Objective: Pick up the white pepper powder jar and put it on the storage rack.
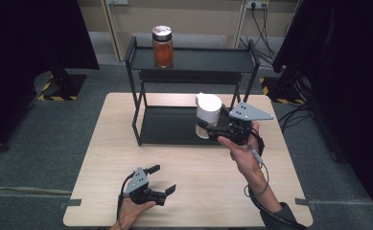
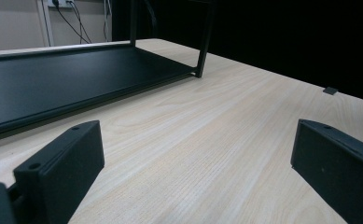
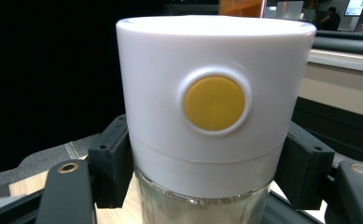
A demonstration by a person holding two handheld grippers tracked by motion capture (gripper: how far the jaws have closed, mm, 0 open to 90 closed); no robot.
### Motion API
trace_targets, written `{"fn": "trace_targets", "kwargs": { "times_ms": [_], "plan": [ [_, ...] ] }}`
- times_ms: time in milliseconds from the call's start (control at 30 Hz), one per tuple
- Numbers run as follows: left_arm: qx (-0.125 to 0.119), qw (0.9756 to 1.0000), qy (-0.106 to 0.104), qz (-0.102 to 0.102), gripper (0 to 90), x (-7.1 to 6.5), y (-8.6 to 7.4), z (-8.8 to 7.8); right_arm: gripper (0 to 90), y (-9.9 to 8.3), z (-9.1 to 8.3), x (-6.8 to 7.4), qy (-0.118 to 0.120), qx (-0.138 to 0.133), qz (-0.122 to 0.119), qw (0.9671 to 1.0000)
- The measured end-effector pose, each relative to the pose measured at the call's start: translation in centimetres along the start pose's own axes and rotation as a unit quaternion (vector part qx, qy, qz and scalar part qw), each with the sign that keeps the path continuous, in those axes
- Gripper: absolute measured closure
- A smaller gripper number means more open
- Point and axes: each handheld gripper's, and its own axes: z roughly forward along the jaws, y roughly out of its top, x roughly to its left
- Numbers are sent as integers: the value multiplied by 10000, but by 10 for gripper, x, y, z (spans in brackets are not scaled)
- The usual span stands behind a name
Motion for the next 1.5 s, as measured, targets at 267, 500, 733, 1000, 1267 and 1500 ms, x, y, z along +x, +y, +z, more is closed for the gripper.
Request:
{"fn": "trace_targets", "kwargs": {
  "times_ms": [267, 500, 733, 1000, 1267, 1500],
  "plan": [
    [-13, 10000, 2, -9, 21, 0, 0, 0, 308, 20, 8, -5, -2, -27, 24, 10000],
    [-28, 10000, 3, -6, 21, 0, 0, -1, 308, 42, 17, -10, -62, -58, 38, 10000],
    [-40, 10000, 8, -17, 20, 1, 0, -1, 308, 64, 24, -10, -161, -86, -40, 9998],
    [-38, 10000, -5, -19, 21, 1, 0, -1, 308, 84, 34, -14, -245, -72, 10, 9997],
    [-47, 10000, -7, -13, 20, 1, 0, -2, 308, 102, 44, -18, -381, -53, 35, 9993],
    [-42, 10000, -28, -1, 20, 1, 0, -2, 308, 116, 56, -24, -486, -2, 6, 9988]
  ]
}}
